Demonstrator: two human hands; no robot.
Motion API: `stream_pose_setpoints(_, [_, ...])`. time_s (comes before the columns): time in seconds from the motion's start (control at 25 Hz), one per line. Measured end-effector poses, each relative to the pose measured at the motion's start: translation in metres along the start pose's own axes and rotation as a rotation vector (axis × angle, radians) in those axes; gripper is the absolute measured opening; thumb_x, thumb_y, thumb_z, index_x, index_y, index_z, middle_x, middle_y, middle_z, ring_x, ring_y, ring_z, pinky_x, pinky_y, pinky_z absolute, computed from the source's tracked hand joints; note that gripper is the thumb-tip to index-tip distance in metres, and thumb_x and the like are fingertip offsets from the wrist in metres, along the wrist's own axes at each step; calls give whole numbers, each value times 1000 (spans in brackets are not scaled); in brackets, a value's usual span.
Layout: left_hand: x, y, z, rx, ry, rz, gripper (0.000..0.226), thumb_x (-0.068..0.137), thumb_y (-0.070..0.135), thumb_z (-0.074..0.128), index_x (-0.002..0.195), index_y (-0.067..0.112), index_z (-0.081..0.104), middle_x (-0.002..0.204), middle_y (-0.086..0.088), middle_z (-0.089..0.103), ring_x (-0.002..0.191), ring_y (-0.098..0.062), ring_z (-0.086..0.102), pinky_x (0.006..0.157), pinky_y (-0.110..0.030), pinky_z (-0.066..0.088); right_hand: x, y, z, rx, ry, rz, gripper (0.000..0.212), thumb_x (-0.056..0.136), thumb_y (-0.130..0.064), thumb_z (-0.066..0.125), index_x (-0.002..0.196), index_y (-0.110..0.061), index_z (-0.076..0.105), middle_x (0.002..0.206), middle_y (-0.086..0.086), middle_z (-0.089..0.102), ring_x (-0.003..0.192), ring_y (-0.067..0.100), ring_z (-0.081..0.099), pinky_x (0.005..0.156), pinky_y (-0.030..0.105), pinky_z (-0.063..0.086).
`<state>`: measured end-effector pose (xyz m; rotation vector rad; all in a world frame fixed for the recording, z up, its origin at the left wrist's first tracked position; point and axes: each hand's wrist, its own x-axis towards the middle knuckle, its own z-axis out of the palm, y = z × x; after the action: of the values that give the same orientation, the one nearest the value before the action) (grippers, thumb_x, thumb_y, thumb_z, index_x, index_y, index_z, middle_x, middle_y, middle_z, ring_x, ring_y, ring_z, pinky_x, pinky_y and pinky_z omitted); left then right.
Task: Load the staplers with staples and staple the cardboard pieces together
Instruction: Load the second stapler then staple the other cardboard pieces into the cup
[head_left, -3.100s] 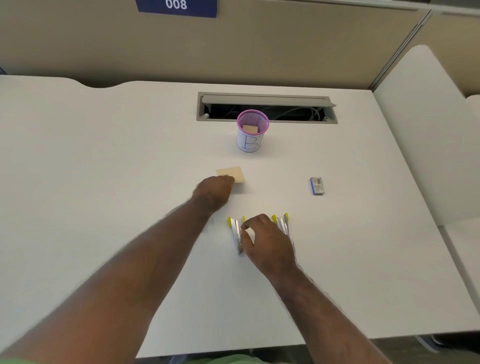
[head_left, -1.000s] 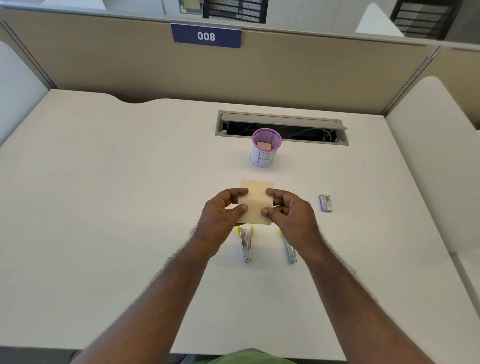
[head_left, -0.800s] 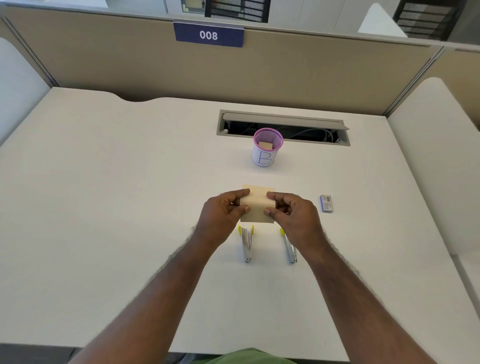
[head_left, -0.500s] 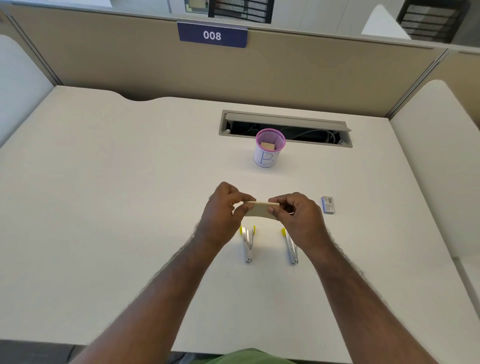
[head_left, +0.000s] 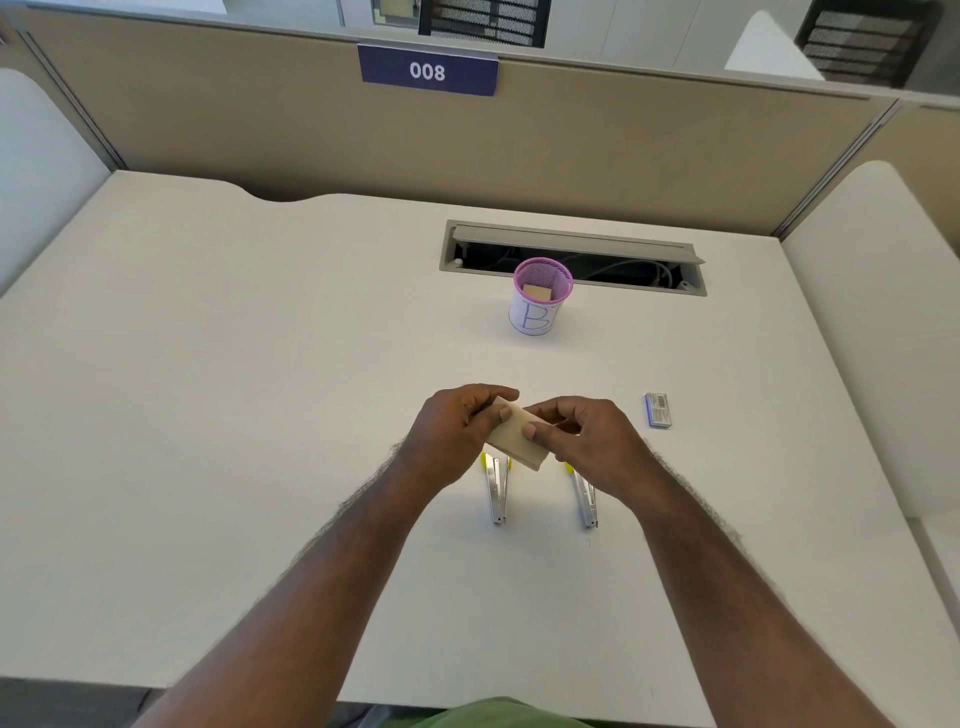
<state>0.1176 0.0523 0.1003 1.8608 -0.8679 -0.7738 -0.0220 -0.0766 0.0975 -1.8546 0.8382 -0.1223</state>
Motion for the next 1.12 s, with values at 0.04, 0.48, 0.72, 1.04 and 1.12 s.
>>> stream_pose_setpoints(0.04, [0, 1, 0, 28, -16, 14, 24, 97, 14, 57, 116, 18, 70, 98, 4, 69, 89, -8, 59, 72, -6, 42, 1, -1, 1, 6, -9, -4, 5, 84, -32, 73, 86, -37, 74, 82, -12, 75, 72, 1, 66, 70, 28, 55])
stream_pose_setpoints(0.48, [-8, -4, 12, -832, 27, -299, 24, 90, 7, 65, 113, 0, 65, 99, -15, 75, 90, -29, 74, 81, -36, 60, -3, 1, 18, 562, 147, 121, 9, 89, -16, 69, 95, -11, 74, 88, 7, 78, 81, 18, 74, 69, 30, 59])
stream_pose_setpoints(0.72, [-8, 0, 15, -784, 106, -331, 14, 90, 5, 65, 103, 0, 68, 89, -12, 77, 81, -25, 75, 66, -28, 59, -4, 1, 21, 503, 182, 97, 9, 87, -19, 73, 95, -16, 75, 92, 8, 77, 81, 15, 74, 68, 27, 59])
stream_pose_setpoints(1.04, [-5, 0, 12, -661, 94, -315, 13, 92, 4, 63, 102, -1, 69, 92, -15, 76, 82, -27, 75, 72, -33, 62, -2, 2, 9, 425, 124, 121, 9, 89, -27, 70, 84, -23, 76, 79, -5, 78, 73, 6, 72, 62, 21, 56])
stream_pose_setpoints(1.12, [-5, -1, 12, -644, 82, -312, 15, 92, 4, 63, 104, -2, 69, 95, -18, 75, 85, -30, 75, 75, -35, 62, -2, 3, 10, 426, 139, 110, 8, 89, -24, 71, 83, -22, 76, 78, -5, 77, 72, 7, 73, 62, 21, 56])
